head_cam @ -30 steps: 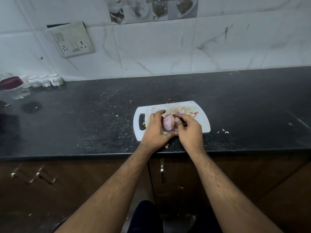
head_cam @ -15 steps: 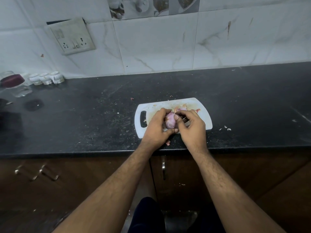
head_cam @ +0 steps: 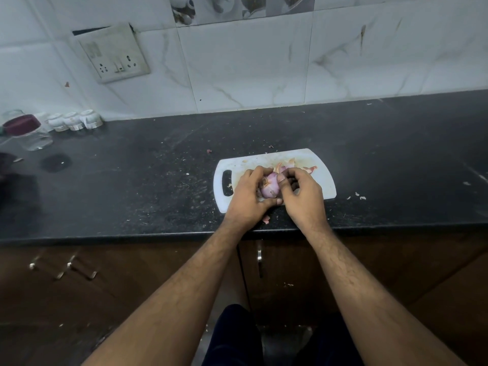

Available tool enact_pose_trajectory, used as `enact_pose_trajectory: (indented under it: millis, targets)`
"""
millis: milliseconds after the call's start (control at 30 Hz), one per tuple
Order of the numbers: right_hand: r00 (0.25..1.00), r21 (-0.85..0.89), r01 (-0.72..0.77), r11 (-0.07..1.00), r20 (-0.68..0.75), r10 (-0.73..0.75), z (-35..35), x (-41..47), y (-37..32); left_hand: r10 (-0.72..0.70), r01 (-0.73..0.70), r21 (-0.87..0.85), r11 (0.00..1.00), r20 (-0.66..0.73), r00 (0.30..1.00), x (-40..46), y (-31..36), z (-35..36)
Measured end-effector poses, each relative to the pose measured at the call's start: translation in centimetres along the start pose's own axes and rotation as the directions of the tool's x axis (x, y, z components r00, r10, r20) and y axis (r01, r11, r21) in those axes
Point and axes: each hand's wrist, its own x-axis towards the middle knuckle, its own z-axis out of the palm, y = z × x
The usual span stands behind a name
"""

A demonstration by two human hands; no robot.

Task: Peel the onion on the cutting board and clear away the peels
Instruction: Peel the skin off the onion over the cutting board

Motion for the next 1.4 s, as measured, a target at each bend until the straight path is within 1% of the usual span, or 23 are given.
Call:
enact_pose_trajectory:
  millis: [167, 300, 500, 600, 700, 733, 800, 933, 1033, 1167, 1267, 1333, 1400]
  targets:
    - [0.997, -0.022, -0.051, 0.998, 0.054, 0.052, 0.0, 0.4, 0.1, -0.005, 0.005, 0.009, 1.000, 0.011, 1.000, 0.0, 0.3, -0.2]
    - [0.996, -0.043, -0.045, 0.998, 0.079, 0.048, 0.0, 0.3, 0.0, -0.003, 0.002, 0.016, 1.000, 0.020, 1.000, 0.0, 0.3, -0.1]
    - [0.995, -0.119, 0.011, 0.993, 0.100, 0.001, 0.1, 0.2, -0.1, -0.005, 0.005, 0.001, 1.000, 0.041, 0.999, -0.1, 0.6, -0.1]
    - [0.993, -0.140, 0.039, 0.989, 0.115, -0.023, 0.1, 0.1, -0.1, -0.006, 0.005, 0.021, 1.000, 0.045, 0.999, -0.2, 0.7, -0.1]
    - [0.981, -0.223, 0.131, 0.966, 0.167, -0.094, 0.3, -0.3, -0.2, -0.035, 0.035, 0.016, 0.999, 0.034, 0.999, -0.2, 0.6, -0.1]
    - [0.980, -0.226, 0.144, 0.963, 0.164, -0.108, 0.3, -0.5, -0.3, -0.040, 0.040, 0.013, 0.999, 0.036, 0.999, -0.1, 0.5, -0.1]
    - [0.987, -0.149, 0.122, 0.981, 0.119, -0.104, 0.1, -0.5, -0.4, -0.043, 0.043, 0.000, 0.999, 0.035, 0.998, -0.1, 0.5, -0.1]
    - [0.999, 0.031, -0.009, 0.999, 0.038, 0.007, -0.5, -0.1, 0.0, -0.047, 0.049, -0.048, 0.998, 0.039, 0.998, -0.2, 0.6, -0.2]
    - [0.998, 0.091, -0.056, 0.994, 0.006, 0.056, -0.6, 0.1, 0.4, -0.056, 0.058, -0.047, 0.997, 0.056, 0.997, -0.3, 0.7, -0.4]
    - [1.000, 0.077, 0.007, 0.997, 0.005, -0.007, -0.4, -0.3, 0.0, -0.064, 0.065, -0.044, 0.997, 0.040, 0.997, -0.4, 1.0, -0.4]
    - [0.996, -0.001, 0.094, 0.996, 0.013, -0.094, -0.3, -0.7, -0.5, -0.080, 0.082, -0.078, 0.994, 0.030, 0.996, -0.4, 0.9, -0.3]
    - [0.993, -0.028, 0.120, 0.992, -0.017, -0.120, -0.3, -1.1, -0.8, -0.079, 0.082, -0.096, 0.992, 0.027, 0.996, -0.4, 1.0, -0.2]
    - [0.987, -0.034, 0.145, 0.989, -0.060, -0.146, -0.3, -1.4, -0.9, -0.051, 0.053, -0.076, 0.996, 0.018, 0.999, -0.3, 1.1, -0.2]
